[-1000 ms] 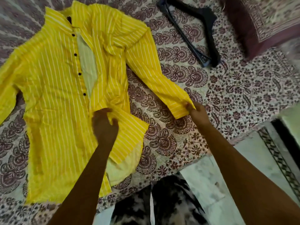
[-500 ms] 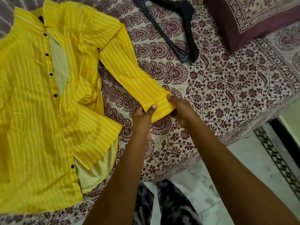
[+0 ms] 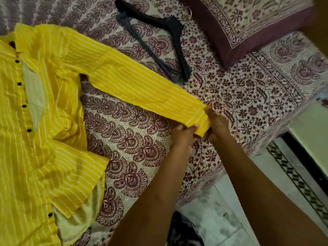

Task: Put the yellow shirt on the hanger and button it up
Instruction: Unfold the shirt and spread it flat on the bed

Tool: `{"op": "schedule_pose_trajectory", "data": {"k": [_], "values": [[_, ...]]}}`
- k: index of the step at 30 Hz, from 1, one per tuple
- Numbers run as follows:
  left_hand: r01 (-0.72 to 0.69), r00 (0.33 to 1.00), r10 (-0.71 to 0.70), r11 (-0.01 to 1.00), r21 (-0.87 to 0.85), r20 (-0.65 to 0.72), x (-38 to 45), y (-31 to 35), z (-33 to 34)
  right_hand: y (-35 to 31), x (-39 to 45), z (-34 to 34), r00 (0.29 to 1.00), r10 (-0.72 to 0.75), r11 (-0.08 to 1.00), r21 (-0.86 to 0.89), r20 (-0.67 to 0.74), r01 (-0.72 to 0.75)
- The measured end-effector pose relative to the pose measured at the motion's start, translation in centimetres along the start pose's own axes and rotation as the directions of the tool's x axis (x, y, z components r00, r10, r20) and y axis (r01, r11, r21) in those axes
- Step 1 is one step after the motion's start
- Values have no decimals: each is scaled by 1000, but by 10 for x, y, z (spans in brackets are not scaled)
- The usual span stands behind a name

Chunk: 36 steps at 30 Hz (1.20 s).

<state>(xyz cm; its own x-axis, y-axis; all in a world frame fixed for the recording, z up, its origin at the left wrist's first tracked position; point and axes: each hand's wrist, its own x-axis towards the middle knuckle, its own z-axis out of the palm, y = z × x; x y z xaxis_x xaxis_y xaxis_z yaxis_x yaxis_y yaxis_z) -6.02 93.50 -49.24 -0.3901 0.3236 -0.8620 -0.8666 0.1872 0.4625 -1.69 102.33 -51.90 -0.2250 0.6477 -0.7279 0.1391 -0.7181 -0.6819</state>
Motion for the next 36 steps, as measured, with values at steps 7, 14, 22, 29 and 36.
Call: {"op": "schedule_pose_trajectory", "data": {"k": [7, 14, 22, 29, 36], "values": [[61, 996, -65, 995, 73, 64, 2, -29, 4, 8, 3, -29, 996, -76, 997, 10, -49, 77], [-4, 999, 15, 965, 261, -40, 12, -24, -19, 9, 29, -32, 945, -229, 847, -526, -232, 76], [-259, 930, 359, 792, 552, -79, -20, 9, -148, 76, -68, 8, 886, -462, 624, -728, -49, 284], [-175, 740, 492, 800, 574, -458, -58, 36, -316, 196, -160, 102, 918, -188, 487, -779, 348, 395], [100, 777, 183, 909, 406, -603, -59, 8, -396, 246, -180, 159, 920, -111, 291, -873, 375, 391]]}}
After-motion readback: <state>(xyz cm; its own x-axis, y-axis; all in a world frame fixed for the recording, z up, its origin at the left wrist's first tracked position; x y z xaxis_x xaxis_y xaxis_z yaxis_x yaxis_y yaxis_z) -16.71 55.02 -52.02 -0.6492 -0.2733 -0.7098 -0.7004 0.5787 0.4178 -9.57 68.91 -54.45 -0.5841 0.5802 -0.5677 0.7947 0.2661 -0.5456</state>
